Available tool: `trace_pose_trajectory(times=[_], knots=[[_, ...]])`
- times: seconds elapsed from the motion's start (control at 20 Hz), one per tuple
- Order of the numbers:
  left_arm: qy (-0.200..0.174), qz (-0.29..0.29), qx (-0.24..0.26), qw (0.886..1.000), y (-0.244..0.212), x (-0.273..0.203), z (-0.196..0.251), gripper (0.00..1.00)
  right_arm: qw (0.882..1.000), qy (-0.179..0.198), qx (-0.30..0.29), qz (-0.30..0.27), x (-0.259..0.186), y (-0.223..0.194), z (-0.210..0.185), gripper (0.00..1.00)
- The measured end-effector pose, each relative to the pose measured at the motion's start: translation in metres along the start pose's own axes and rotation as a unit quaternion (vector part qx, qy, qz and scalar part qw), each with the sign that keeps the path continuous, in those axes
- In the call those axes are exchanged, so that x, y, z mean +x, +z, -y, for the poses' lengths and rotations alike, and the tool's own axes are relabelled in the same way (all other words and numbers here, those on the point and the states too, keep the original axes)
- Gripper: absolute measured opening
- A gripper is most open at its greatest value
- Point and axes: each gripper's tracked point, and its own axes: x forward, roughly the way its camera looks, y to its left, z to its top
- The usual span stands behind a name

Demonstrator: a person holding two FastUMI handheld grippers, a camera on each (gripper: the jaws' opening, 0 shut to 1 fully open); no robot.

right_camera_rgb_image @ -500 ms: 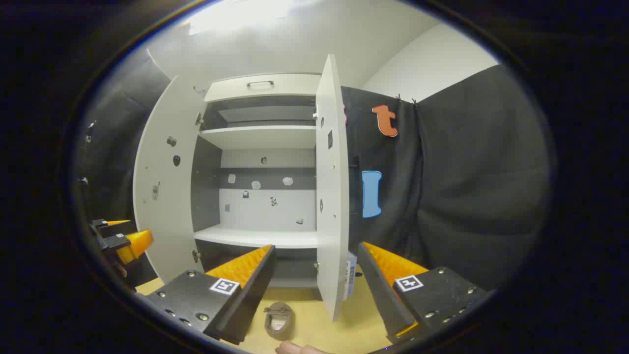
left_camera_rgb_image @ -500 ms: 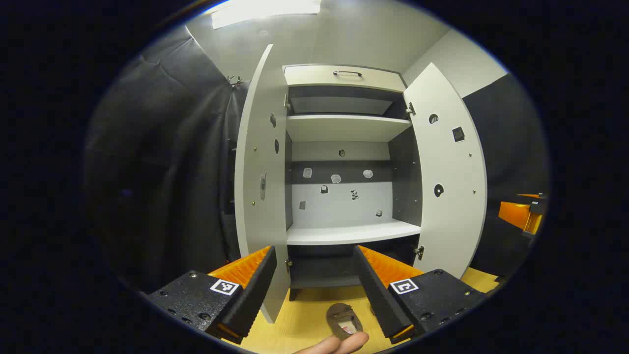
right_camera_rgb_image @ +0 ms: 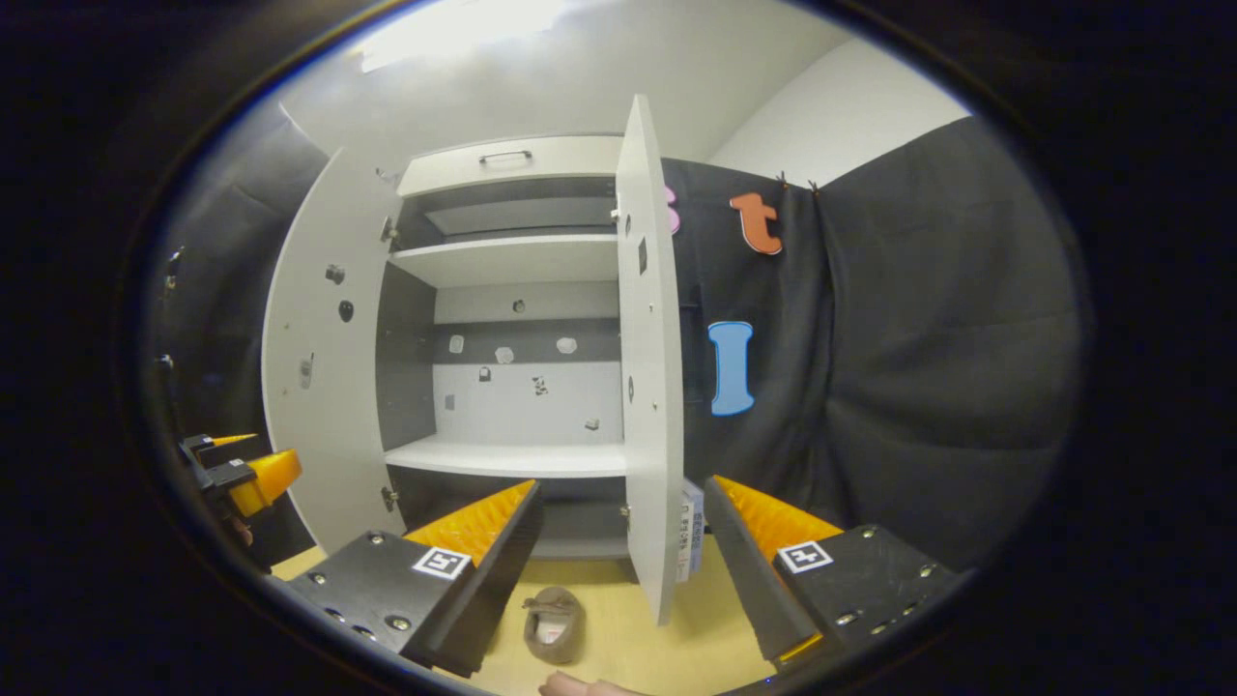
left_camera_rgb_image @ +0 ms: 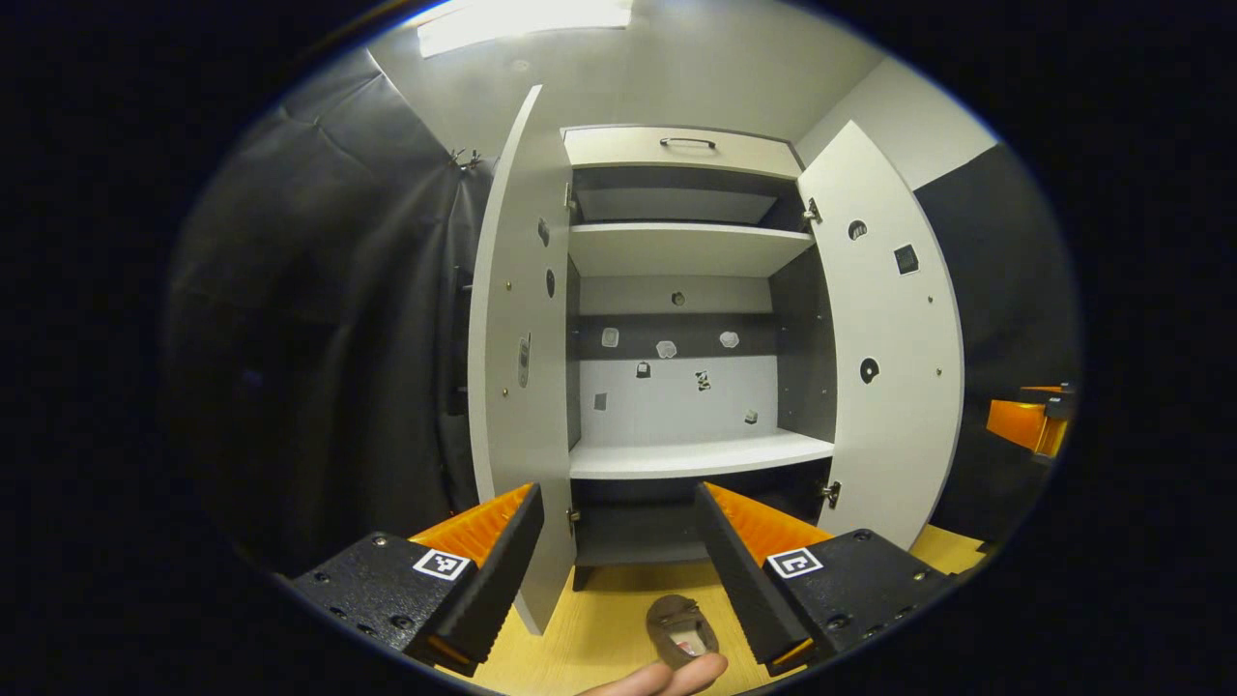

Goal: Grab one shoe with the right hand and put it into the shoe cabinet, grab the other shoe with the left hand and put it into the shoe cabinet; then close the right door with the right hand and the left door with the left hand.

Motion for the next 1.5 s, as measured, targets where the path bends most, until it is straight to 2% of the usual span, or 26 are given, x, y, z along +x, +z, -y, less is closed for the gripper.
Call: trace_pose_trajectory(times=[0.35, 0.4, 0.45, 0.55, 0.7, 1.0, 1.05, 1.25, 1.5], knots=[[0.009, 0.013, -0.007, 1.000, 0.005, -0.002, -0.008, 0.96, 1.000, 0.010, -0.011, 0.006, -0.002, 0.001, -0.016, 0.99], [0.014, 0.020, -0.007, 1.000, 0.008, -0.002, -0.011, 0.96, 1.000, 0.013, -0.011, 0.002, -0.001, -0.003, -0.020, 0.96], [0.020, 0.027, -0.010, 0.999, 0.010, -0.003, -0.013, 0.96, 1.000, 0.016, -0.012, -0.002, 0.002, -0.008, -0.025, 0.99], [0.031, 0.044, -0.022, 0.998, 0.016, -0.004, -0.019, 0.95, 0.999, 0.025, -0.020, -0.013, 0.007, -0.021, -0.038, 0.99], [0.043, 0.056, -0.012, 0.997, 0.020, -0.008, -0.030, 0.96, 0.998, 0.046, -0.024, -0.036, 0.018, -0.047, -0.060, 1.00], [0.044, 0.053, -0.012, 0.998, 0.018, -0.012, -0.033, 0.95, 0.991, 0.071, -0.042, -0.108, 0.052, -0.134, -0.099, 0.96], [0.043, 0.054, -0.013, 0.998, 0.017, -0.013, -0.034, 0.95, 0.988, 0.077, -0.047, -0.124, 0.056, -0.153, -0.107, 1.00], [0.036, 0.049, -0.019, 0.998, 0.011, -0.015, -0.032, 0.95, 0.975, 0.101, -0.052, -0.191, 0.069, -0.222, -0.130, 1.00], [0.024, 0.039, -0.014, 0.999, 0.000, -0.012, -0.027, 0.95, 0.958, 0.105, -0.072, -0.258, 0.083, -0.304, -0.143, 1.00]])
